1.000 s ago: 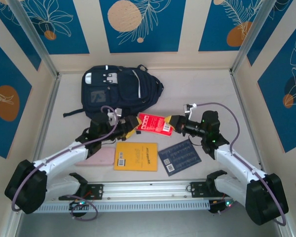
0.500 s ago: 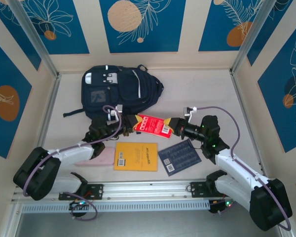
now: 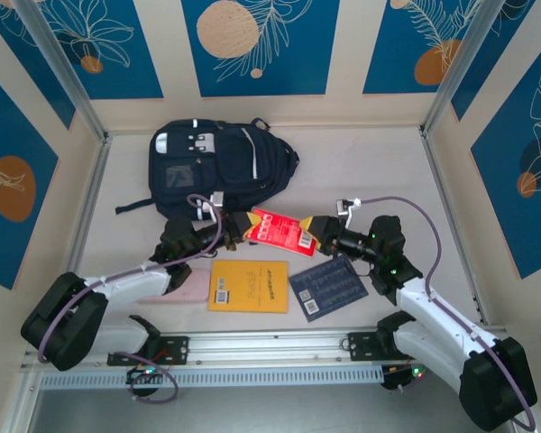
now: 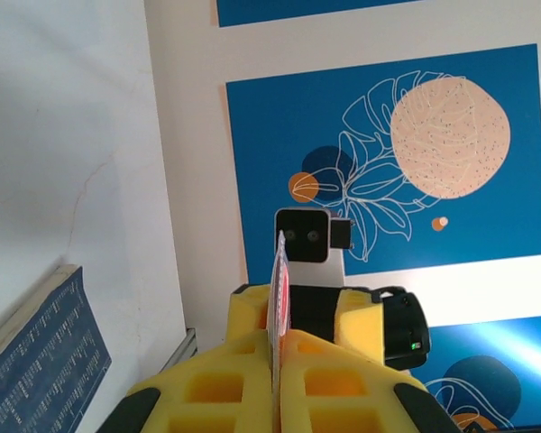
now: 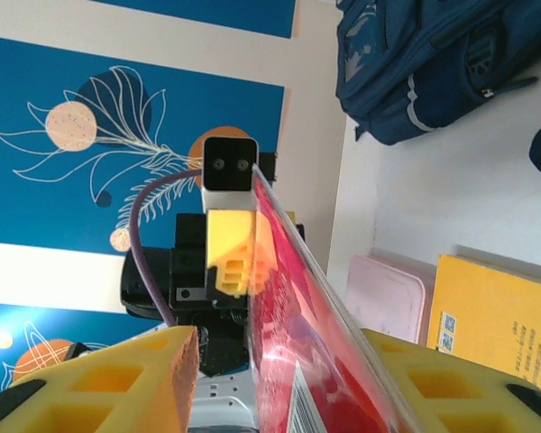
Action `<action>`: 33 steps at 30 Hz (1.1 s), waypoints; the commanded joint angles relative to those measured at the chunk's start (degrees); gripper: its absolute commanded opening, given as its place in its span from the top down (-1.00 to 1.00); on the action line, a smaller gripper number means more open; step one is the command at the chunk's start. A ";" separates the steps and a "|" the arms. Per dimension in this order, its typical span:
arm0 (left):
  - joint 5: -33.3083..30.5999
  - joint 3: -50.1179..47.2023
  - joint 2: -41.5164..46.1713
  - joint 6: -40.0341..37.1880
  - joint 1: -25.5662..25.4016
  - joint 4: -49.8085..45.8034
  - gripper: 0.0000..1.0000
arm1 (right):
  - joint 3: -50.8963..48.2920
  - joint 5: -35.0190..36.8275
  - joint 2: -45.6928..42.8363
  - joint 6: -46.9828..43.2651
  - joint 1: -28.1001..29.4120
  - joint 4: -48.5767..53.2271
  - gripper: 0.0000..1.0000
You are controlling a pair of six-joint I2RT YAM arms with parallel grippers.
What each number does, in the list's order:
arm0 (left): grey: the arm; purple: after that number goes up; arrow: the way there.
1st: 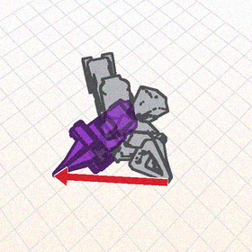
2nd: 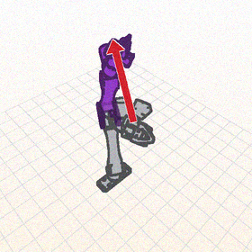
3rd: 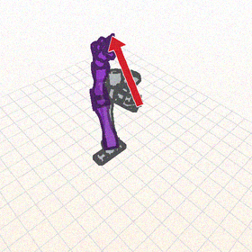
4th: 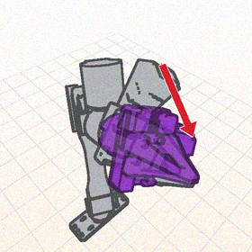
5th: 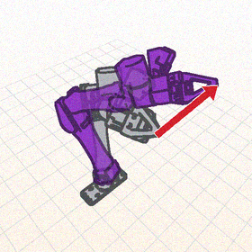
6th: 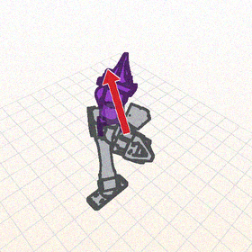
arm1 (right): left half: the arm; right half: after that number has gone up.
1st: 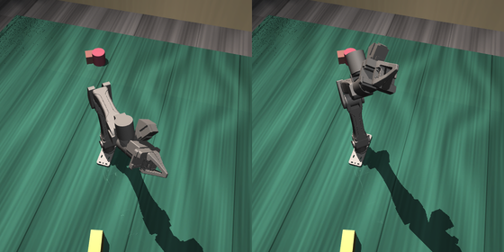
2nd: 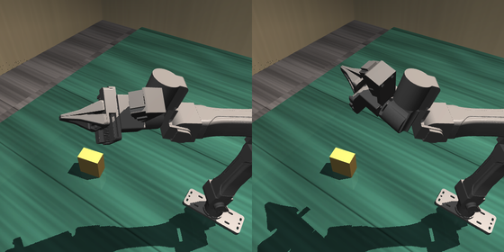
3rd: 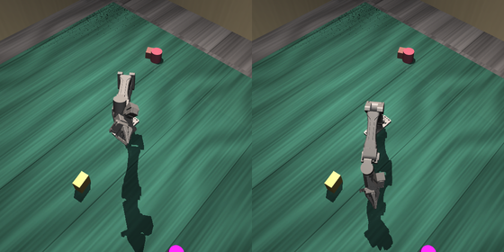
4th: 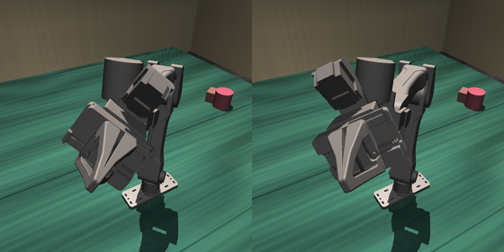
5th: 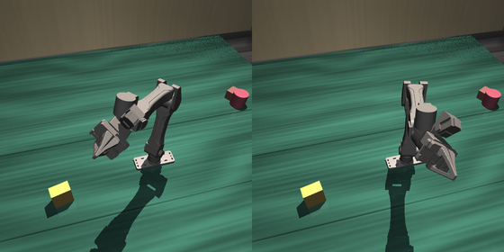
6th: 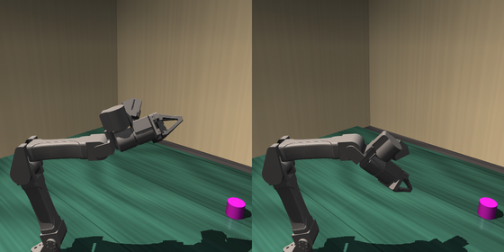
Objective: Pack the student bag
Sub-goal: Pass the loose stationery.
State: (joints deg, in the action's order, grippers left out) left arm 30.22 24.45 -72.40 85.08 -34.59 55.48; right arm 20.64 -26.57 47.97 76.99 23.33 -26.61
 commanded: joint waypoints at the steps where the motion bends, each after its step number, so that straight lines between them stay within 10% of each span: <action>1: -1.06 -0.63 1.55 -2.40 -0.29 -0.61 0.90 | -2.23 -0.97 -1.96 0.82 0.63 -1.57 0.15; 19: -0.43 0.07 0.83 -5.51 -2.15 -4.67 0.88 | 0.00 1.47 1.34 -1.55 4.44 -1.13 0.62; 25: -0.25 1.78 3.85 -12.46 -1.82 -15.58 0.20 | -0.86 5.21 -4.18 -5.08 3.00 8.36 0.80; 33: -9.71 15.85 10.52 -33.89 2.50 -57.23 -0.48 | -2.36 8.06 -12.00 -11.17 -2.38 21.28 0.80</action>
State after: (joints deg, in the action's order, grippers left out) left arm 26.24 34.15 -63.77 62.22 -34.15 16.27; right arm 18.83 -20.49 37.63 69.08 22.44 -10.17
